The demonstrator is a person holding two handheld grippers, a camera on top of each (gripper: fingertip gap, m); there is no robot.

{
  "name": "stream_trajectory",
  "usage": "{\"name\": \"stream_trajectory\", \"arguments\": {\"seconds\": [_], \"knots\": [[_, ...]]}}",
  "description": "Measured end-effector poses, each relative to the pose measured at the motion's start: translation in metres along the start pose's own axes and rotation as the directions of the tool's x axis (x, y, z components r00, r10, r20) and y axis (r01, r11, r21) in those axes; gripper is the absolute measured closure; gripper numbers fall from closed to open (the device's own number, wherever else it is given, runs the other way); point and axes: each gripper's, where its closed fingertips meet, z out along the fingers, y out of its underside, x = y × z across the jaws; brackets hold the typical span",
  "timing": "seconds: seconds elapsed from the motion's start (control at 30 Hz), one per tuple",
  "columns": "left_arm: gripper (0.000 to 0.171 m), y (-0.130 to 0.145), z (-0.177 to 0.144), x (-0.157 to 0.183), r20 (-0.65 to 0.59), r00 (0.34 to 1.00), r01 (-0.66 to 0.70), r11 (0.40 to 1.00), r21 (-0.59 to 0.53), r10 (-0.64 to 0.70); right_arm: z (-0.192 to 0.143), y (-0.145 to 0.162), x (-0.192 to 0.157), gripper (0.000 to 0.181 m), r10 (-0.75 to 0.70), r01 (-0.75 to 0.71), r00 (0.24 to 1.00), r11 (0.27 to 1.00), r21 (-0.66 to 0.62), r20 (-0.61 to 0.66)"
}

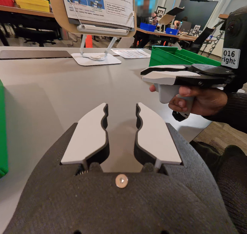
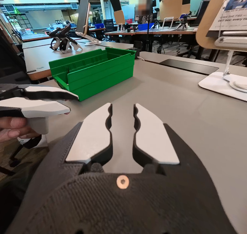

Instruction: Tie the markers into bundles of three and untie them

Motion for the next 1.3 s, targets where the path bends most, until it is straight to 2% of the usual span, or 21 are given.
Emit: {"name": "stream_trajectory", "arguments": {"seconds": [0.17, 0.47, 0.9, 1.1, 1.23, 1.3], "knots": [[0.130, 0.008, 0.018, 0.020, -0.122, 0.992, 0.037, 0.997, -0.061, -0.044, -0.014, 0.004, 0.017, 0.151, 0.056, -0.056, 0.997, 0.998, -0.009, -0.059], [0.126, 0.016, 0.048, 0.058, -0.279, 0.959, -0.080, 0.991, -0.109, 0.047, -0.050, 0.020, 0.041, 0.150, 0.213, -0.219, 0.964, 0.975, -0.023, -0.157], [0.123, 0.024, 0.082, 0.108, -0.465, 0.882, -0.161, 0.977, -0.140, 0.078, -0.110, 0.029, 0.065, 0.152, 0.260, -0.265, 0.912, 0.964, 0.028, -0.318], [0.121, 0.023, 0.080, 0.106, -0.459, 0.885, -0.161, 0.978, -0.136, 0.082, -0.106, 0.031, 0.063, 0.153, 0.292, -0.299, 0.912, 0.954, 0.021, -0.288], [0.119, 0.017, 0.077, 0.086, -0.425, 0.903, -0.012, 0.983, -0.181, -0.067, -0.091, 0.031, 0.055, 0.153, 0.288, -0.297, 0.929, 0.955, -0.004, -0.234], [0.121, 0.006, 0.071, 0.072, -0.405, 0.907, 0.063, 0.987, -0.149, -0.119, -0.082, 0.030, 0.051, 0.153, 0.285, -0.295, 0.937, 0.955, -0.019, -0.203]]}}
